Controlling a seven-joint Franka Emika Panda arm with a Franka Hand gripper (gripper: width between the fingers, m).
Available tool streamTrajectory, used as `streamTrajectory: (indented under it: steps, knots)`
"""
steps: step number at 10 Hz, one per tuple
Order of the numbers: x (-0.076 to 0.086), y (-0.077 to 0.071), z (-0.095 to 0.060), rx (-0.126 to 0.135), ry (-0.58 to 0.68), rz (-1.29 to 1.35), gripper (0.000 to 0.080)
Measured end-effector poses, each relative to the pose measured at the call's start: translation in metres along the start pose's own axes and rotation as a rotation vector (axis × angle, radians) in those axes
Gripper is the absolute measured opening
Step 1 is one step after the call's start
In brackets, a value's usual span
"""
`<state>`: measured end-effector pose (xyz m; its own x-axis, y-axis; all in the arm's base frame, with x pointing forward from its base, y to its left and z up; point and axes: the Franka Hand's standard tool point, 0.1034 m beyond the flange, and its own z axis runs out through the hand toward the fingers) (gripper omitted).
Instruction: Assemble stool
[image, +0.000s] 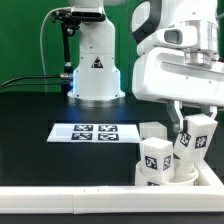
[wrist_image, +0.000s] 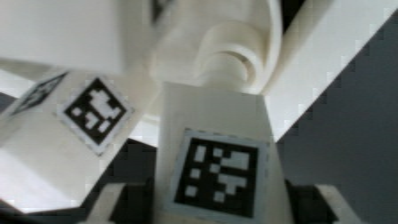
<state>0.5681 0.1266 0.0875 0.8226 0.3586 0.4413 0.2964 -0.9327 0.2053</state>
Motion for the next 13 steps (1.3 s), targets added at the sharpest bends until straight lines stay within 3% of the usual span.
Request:
streamTrajectory:
  steps: [6,11,12,13]
  knots:
    - [-0.013,-0.008,0.011,-0.002,-0.007,-0.013,0.0323]
    - [-0.013,-0.006,0.011,-0.01,0.034,-0.005,0.0328]
    - [-0.013,-0.006,0.011,-0.01,0.034,-0.007,0.0543]
    - [-0.011,-0.003,0.008,-0.004,0.002,0.0,0.0543]
